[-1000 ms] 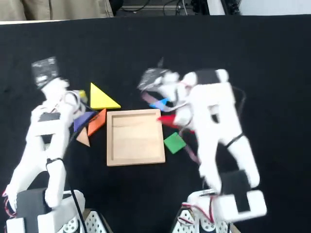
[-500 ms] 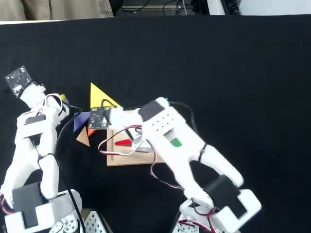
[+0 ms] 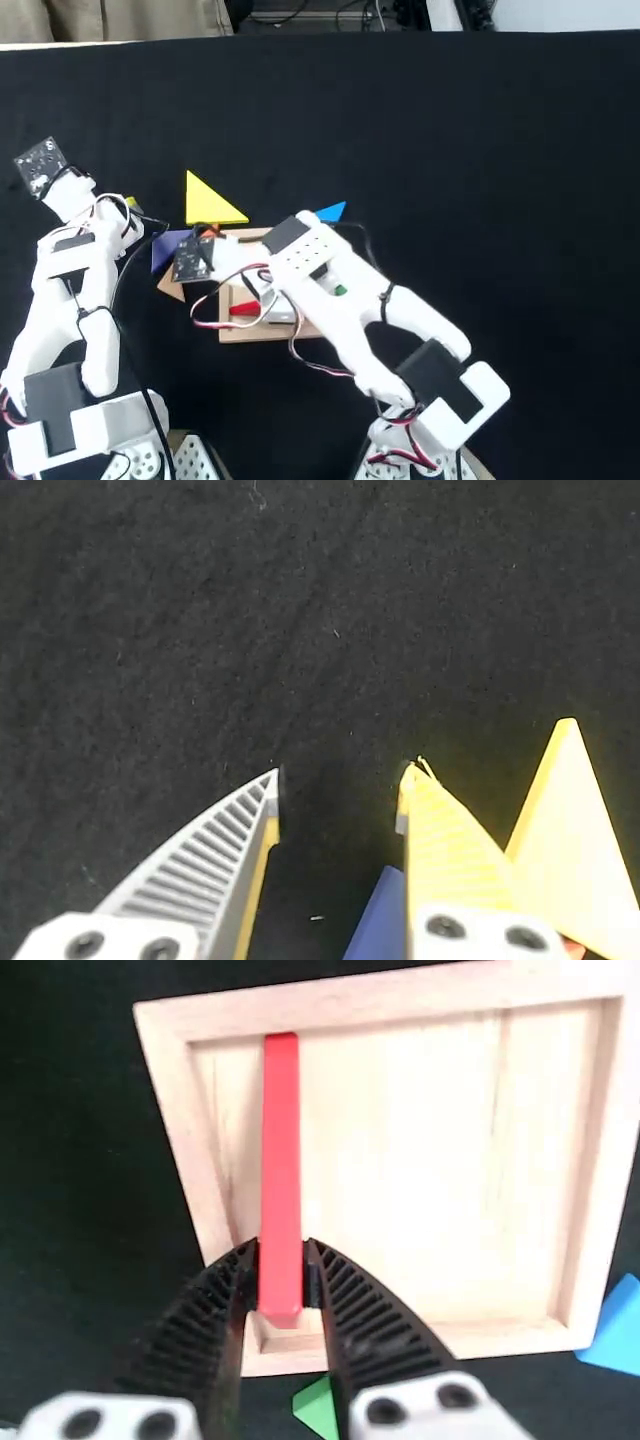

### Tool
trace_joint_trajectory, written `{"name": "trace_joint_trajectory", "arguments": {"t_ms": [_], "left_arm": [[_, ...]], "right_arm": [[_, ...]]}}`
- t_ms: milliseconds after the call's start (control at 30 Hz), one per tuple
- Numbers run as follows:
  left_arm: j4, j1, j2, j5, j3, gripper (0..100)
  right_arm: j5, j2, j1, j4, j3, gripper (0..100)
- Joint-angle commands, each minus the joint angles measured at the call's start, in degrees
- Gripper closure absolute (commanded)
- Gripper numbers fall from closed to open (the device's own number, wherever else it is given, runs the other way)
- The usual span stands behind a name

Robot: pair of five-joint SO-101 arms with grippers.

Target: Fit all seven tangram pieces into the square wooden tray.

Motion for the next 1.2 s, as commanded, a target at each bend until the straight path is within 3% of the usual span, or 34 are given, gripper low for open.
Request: {"name": "trace_joint_trajectory", "arguments": {"t_ms": [0,533,800,1000,1167], "left_arm": [[-0.7,-0.75,-0.35,0.35,-3.38,80],[-0.7,-0.75,-0.35,0.35,-3.38,80],[-0.7,-0.75,-0.35,0.35,-3.38,80],[-0.7,-0.75,-0.35,0.35,-3.38,80],[-0.7,-0.75,-0.35,0.26,-3.38,80]], "right_arm": [[-1.85,-0.4,-3.25,-0.53,-0.13,98.8],[-2.37,-0.48,-3.87,2.37,-0.04,98.2],[-2.2,-0.57,-3.78,2.37,-0.4,75.0],[-2.29,-0.57,-3.6,2.46,-3.3,73.8],[-2.2,-0.57,1.85,5.71,-8.66,73.8]]}}
